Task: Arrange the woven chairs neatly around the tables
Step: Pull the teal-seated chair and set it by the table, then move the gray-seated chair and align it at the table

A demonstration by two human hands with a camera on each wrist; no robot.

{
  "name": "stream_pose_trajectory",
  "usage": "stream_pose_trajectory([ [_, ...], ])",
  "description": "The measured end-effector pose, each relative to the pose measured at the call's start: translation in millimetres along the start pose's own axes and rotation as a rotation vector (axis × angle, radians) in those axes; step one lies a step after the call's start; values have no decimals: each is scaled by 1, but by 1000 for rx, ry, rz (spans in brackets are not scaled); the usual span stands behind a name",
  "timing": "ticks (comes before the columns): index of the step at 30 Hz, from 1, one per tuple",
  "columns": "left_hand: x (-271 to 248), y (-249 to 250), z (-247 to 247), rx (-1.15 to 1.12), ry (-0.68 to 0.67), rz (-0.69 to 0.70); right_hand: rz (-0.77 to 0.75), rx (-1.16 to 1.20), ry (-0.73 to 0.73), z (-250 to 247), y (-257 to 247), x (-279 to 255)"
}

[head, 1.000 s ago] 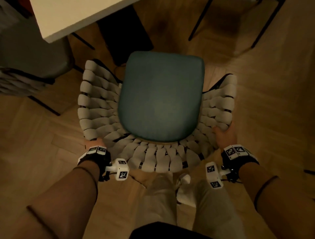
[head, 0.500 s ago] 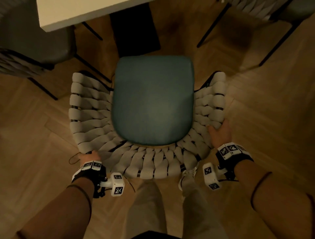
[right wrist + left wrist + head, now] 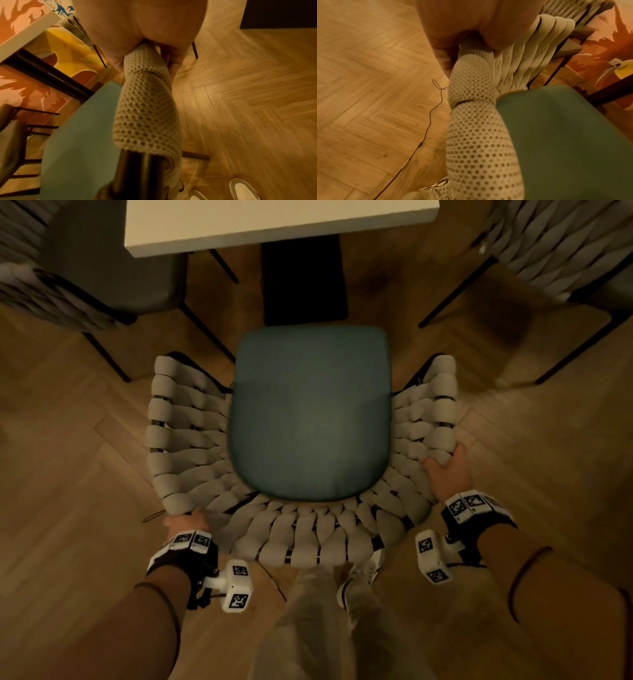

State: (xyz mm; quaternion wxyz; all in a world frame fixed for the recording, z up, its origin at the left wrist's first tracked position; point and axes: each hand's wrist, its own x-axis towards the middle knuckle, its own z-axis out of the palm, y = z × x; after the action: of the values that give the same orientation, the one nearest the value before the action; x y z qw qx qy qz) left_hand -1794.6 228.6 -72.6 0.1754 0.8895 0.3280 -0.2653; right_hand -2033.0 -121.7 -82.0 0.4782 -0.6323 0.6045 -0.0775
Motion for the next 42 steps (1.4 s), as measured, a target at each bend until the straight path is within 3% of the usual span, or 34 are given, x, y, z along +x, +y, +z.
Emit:
stream_pose_trajectory([
  [6, -4, 17, -2, -102, -20, -43, 0, -17, -26, -3, -16, 16],
  [14, -19, 20, 19, -46, -19, 13, 24, -83, -64, -21, -31, 41],
  [21, -30, 24, 16, -45, 20, -50, 34, -113, -83, -23, -32, 42],
  [23, -33, 24, 12, 37, 112, 58, 32, -110, -86, -24, -34, 35],
  [25, -39, 29, 6, 160, 224, 270, 43, -112, -97, -28, -40, 26],
  [27, -49, 44, 0, 240, 250, 455, 66, -82, -107, -34, -40, 16],
  [30, -70, 75, 2, 234, 103, 566, 81, -55, -137, -49, -26, -1],
  [34, -103, 101, 37, 152, -319, 591, 178, -34, -290, -77, 6, -18],
  [36, -125, 106, 63, 253, -453, 662, 207, -138, -410, -100, 27, -22],
  [39, -187, 109, 91, 511, -515, 819, 228, -171, -457, -146, 64, -17],
  [42, -247, 108, 118, 716, -513, 874, 285, -93, -394, -206, 101, -18],
])
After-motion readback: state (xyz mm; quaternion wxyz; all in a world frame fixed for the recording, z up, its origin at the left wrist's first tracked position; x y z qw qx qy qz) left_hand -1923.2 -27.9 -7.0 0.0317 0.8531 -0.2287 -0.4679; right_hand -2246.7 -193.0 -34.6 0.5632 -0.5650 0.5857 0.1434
